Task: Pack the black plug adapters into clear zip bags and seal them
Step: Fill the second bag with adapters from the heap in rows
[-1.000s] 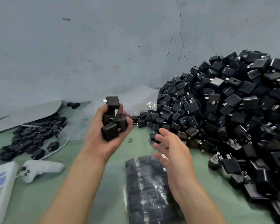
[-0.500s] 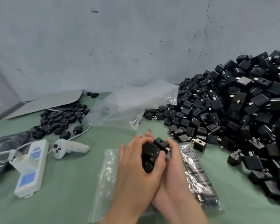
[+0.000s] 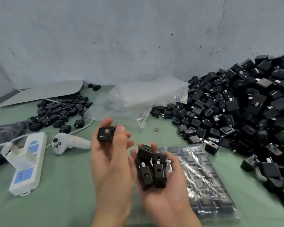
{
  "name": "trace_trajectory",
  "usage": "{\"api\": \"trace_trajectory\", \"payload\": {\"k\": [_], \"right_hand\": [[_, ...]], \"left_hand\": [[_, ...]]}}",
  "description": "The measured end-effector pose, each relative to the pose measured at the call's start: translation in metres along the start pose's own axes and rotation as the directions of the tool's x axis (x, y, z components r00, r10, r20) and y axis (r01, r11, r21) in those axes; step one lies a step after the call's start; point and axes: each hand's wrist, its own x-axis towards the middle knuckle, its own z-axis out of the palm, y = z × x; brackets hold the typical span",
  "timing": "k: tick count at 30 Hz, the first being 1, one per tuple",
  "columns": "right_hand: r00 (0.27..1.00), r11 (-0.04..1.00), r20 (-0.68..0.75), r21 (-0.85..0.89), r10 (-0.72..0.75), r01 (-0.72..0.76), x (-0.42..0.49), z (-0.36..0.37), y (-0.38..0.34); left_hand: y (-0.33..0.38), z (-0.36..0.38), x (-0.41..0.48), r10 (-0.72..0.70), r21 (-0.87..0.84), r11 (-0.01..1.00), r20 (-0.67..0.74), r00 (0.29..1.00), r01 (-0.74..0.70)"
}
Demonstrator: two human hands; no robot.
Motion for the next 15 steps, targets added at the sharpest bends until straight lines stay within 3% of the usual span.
{"api": "trace_trajectory", "payload": {"k": [5,9,12,15], "right_hand": [[0.999,0.998,-0.039,0.059,0.023,-0.021,-0.001,0.015,-0.014],[0.999,0.999,-0.035,0.045,-0.027,0.029,-0.001,0.017,-0.026],[0.996,0.996,-0.023,0.014,-0.088,0.088,0.0,0.02,-0.037],[0.986,0.986,-0.023,-0.023,-0.163,0.162,0.002,0.02,-0.048]], "left_hand": [[-0.006,-0.064,0.035,-0.136,0.305,0.941,-0.058,0.989,0.147],[-0.018,-0.107,0.046,-0.211,0.598,0.761,-0.142,0.967,0.254],[-0.022,-0.125,0.047,-0.292,0.781,0.588,-0.037,0.956,0.21],[-0.023,-0.131,0.043,-0.4,0.811,0.565,0.111,0.91,0.15]]}}
